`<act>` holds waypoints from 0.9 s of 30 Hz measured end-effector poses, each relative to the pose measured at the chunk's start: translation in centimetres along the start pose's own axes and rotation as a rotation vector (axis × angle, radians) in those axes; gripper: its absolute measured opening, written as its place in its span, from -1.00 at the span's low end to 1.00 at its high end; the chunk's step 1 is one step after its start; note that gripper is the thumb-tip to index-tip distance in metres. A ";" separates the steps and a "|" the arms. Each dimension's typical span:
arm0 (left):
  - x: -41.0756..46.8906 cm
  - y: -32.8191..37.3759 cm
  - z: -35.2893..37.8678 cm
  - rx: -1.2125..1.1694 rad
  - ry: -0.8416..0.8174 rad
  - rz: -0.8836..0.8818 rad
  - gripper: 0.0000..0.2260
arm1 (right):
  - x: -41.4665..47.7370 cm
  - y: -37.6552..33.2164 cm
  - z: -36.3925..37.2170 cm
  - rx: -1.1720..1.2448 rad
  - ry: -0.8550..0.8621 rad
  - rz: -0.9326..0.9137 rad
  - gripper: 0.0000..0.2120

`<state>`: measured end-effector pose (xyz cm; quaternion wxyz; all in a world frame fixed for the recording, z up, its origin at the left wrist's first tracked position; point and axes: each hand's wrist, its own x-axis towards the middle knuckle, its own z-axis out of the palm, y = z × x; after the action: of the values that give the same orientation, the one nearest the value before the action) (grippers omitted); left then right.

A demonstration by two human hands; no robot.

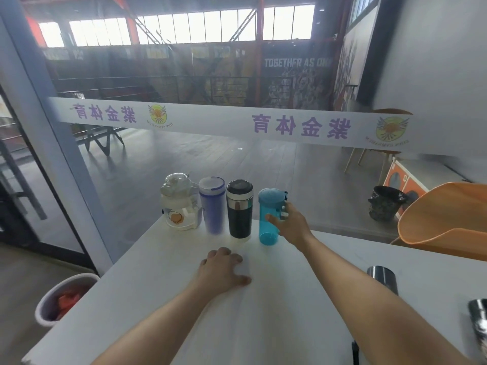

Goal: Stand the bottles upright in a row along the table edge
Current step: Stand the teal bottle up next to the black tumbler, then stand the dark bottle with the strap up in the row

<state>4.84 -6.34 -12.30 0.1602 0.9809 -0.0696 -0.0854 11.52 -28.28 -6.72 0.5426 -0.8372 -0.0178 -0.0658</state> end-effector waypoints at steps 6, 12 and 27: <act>-0.3 1.0 0.1 -0.044 0.009 -0.022 -0.39 | -0.9 0.0 -1.2 -0.148 -0.046 0.034 -0.39; -1.1 6.8 1.1 -0.202 0.018 0.028 -0.57 | -4.5 -0.3 -8.8 -0.375 0.061 -0.001 -0.82; -8.1 22.9 6.4 -0.663 -0.367 0.201 -0.75 | -21.9 5.0 -20.3 -1.087 -0.353 -0.121 -0.23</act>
<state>-6.82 -28.42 -9.65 0.4606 0.8328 -0.1613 -0.2613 -11.57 -47.95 -5.90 0.0184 -0.9917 -0.1197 0.0443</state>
